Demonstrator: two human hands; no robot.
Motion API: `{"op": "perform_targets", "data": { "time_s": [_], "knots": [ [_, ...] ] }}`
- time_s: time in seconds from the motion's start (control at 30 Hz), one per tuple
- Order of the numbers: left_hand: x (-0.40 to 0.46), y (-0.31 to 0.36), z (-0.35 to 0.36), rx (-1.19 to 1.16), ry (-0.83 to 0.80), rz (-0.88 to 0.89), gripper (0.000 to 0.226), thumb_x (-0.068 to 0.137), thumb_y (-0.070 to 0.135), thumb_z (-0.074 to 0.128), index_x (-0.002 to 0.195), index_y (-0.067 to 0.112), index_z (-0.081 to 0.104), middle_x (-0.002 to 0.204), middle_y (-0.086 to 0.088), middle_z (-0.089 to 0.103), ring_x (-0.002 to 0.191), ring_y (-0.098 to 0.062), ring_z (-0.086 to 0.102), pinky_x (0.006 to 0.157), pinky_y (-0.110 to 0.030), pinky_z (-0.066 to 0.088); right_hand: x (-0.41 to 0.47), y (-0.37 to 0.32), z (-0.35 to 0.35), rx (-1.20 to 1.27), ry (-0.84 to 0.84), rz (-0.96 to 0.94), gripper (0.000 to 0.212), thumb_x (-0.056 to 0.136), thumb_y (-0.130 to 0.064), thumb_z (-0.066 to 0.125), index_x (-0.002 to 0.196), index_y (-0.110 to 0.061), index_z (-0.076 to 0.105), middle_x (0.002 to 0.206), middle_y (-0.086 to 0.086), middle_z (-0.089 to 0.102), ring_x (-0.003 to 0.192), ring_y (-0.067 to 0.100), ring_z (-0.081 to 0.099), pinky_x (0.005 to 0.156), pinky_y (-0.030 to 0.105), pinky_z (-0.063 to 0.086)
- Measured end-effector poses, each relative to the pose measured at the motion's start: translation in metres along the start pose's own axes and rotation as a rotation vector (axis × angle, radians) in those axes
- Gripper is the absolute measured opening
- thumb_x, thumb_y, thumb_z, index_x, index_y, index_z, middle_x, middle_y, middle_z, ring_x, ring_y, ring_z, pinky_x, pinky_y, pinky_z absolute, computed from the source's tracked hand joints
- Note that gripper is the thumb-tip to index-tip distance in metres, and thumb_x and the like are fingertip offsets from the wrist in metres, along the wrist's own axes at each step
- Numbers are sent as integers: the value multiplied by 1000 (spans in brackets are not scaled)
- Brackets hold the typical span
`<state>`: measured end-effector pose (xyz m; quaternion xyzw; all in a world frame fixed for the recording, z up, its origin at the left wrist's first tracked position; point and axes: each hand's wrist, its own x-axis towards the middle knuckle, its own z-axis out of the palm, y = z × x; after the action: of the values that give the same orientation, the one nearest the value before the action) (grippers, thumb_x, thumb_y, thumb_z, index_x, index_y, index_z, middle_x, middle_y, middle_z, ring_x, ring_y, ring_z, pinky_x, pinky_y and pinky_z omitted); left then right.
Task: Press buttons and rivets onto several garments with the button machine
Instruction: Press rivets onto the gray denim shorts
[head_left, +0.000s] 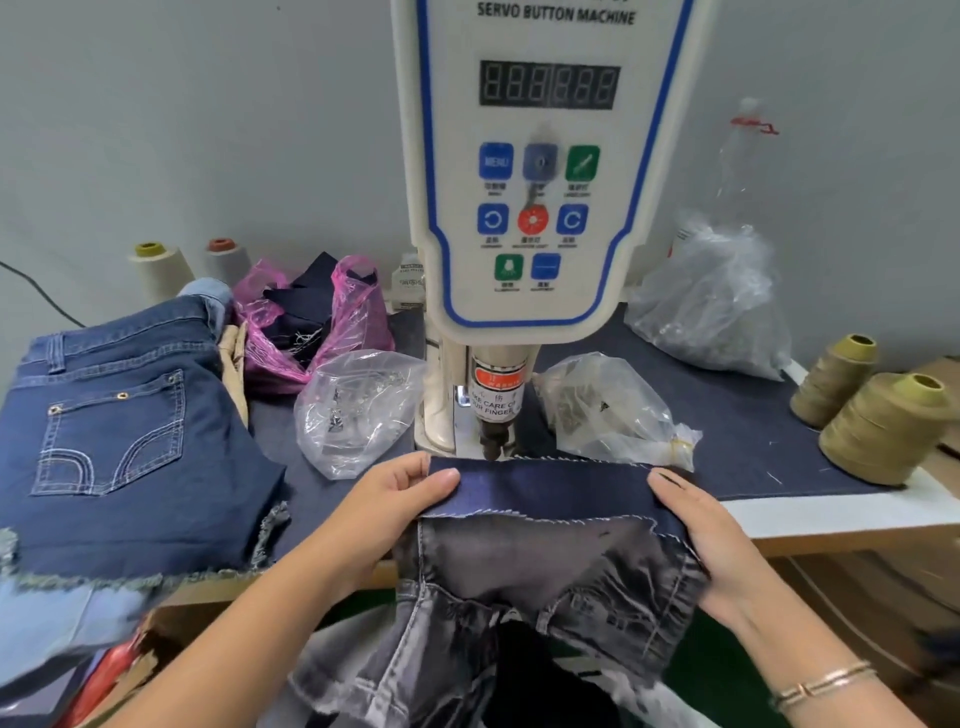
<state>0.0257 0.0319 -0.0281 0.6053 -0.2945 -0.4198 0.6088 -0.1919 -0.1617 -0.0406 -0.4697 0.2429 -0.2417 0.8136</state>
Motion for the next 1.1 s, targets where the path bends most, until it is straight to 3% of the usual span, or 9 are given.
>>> {"op": "perform_targets", "data": {
  "time_s": [0.13, 0.27, 0.33, 0.5, 0.73, 0.87, 1.0, 1.1],
  "knots": [
    [11, 3, 0, -2, -13, 17, 50, 78, 34, 64, 106, -7, 59, 101, -17, 69, 94, -24, 60, 88, -39, 44, 8, -7, 0, 19, 39, -18, 18, 81, -25, 61, 74, -18, 76, 80, 9, 73, 68, 22, 71, 57, 29, 56],
    [16, -4, -2, -84, -77, -18, 33, 82, 23, 61, 107, 2, 65, 103, -14, 71, 91, -18, 67, 77, -28, 55, 17, -13, -1, -15, 73, 16, 24, 86, -23, 61, 67, -20, 75, 71, 8, 70, 60, 22, 68, 54, 29, 55],
    [16, -7, -6, -143, -87, -17, 24, 83, 20, 61, 101, 8, 69, 100, -13, 72, 87, -18, 69, 70, -26, 56, 18, -18, -2, -66, 16, 46, 17, 81, -24, 64, 77, -14, 76, 80, 13, 72, 65, 24, 70, 56, 30, 56],
    [19, -5, -20, -239, -74, -36, 29, 83, 15, 57, 108, 2, 63, 96, -14, 71, 82, -20, 70, 71, -29, 57, 27, -31, -11, -348, -153, 143, 36, 78, -27, 65, 104, -2, 70, 104, 21, 70, 83, 25, 69, 68, 30, 56],
    [24, 4, -28, -238, -160, -53, 36, 88, 9, 51, 121, -3, 56, 107, -19, 68, 89, -22, 69, 78, -30, 57, 32, -52, -28, -562, -300, 248, 36, 80, -27, 67, 104, -1, 70, 106, 21, 69, 89, 24, 67, 78, 29, 54],
    [25, 2, -25, -238, -167, -33, 35, 87, 9, 54, 120, -3, 55, 109, -18, 66, 94, -22, 66, 82, -32, 56, 32, -37, -32, -324, -202, 169, 33, 76, -20, 65, 103, -2, 72, 103, 22, 69, 84, 27, 69, 71, 32, 56],
    [24, 0, -20, -239, -100, -26, 25, 81, 10, 62, 104, 5, 54, 87, -9, 63, 77, -16, 61, 69, -25, 52, 27, -19, -27, -76, -113, 62, 23, 80, -17, 57, 93, -10, 75, 94, 16, 72, 78, 24, 71, 65, 31, 57],
    [23, -3, -15, -291, -70, -13, 23, 78, 9, 65, 98, 7, 54, 84, -11, 59, 71, -16, 58, 62, -24, 49, 25, -15, -21, 15, -43, 31, 20, 80, -17, 58, 85, -18, 77, 88, 11, 74, 74, 21, 72, 59, 29, 57]
  ]
}}
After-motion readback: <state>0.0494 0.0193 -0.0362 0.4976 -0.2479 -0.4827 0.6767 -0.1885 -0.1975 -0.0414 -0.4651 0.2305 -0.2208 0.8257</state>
